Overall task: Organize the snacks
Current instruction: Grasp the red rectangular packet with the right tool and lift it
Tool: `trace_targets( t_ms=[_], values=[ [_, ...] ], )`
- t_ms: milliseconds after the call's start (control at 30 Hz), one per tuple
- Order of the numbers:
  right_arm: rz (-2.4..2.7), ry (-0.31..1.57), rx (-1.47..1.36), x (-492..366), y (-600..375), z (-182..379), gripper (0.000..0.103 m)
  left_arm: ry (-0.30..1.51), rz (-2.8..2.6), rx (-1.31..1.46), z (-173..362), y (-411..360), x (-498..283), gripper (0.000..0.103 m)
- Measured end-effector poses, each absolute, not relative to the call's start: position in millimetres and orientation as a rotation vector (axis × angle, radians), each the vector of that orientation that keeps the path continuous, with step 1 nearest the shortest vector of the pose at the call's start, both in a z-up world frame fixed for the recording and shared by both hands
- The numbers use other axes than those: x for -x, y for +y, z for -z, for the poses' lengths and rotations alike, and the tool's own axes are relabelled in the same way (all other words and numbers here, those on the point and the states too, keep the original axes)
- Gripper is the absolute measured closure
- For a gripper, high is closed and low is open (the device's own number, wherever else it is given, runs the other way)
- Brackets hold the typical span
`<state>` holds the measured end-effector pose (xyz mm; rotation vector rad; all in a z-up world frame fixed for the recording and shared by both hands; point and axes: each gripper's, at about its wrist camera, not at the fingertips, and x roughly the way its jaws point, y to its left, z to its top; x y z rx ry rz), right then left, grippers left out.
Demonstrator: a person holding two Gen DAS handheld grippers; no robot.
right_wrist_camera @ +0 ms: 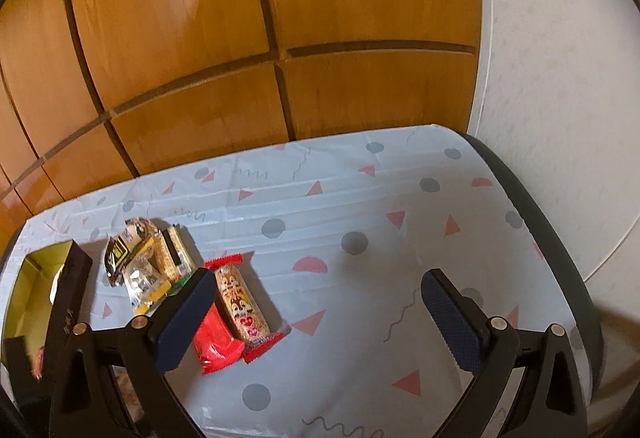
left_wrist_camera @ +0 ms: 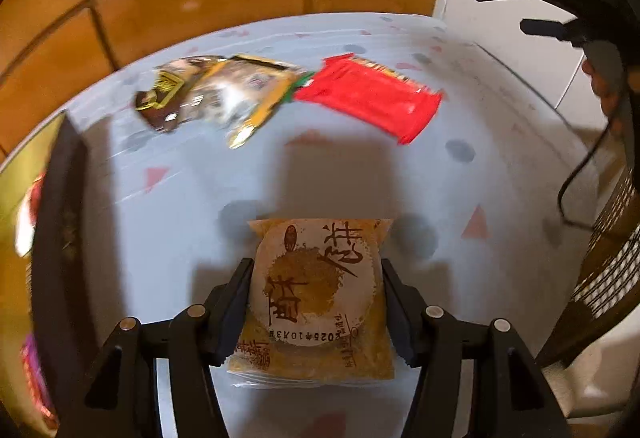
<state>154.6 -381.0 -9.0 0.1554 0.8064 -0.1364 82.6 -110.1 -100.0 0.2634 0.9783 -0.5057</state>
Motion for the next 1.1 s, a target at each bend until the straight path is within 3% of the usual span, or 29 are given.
trace_targets(
  t_ms=[400,533,700,933,1000,1100],
  values=[
    [-0.069,0.967,0.008,-164.4,-327.6,36.9,0.001,0.893,0.495,-0.213,103.1,-91.4,-66.5,0.042],
    [-0.137,1.023,-0.002,-170.0,-307.8,44.7,0.007,0.881,0.5,-0.194,104.2,-88.4,-64.8,0.042],
    [-0.162,1.022,0.058,-189.9,-271.7,53.9,0.007,0.874,0.508,-0.18,105.0,-85.1,-63.3,0.043],
    [-0.149,1.097,0.203,-230.9,-230.5,99.6,0.021,0.871,0.517,-0.159,105.0,-82.0,-63.0,0.043],
    [-0.149,1.076,0.247,-227.3,-224.6,101.6,0.021,0.87,0.515,-0.158,105.3,-82.3,-62.7,0.043],
    [-0.273,1.161,0.193,-216.8,-217.5,106.4,0.044,0.868,0.514,-0.152,105.4,-82.3,-62.7,0.043]
  ],
)
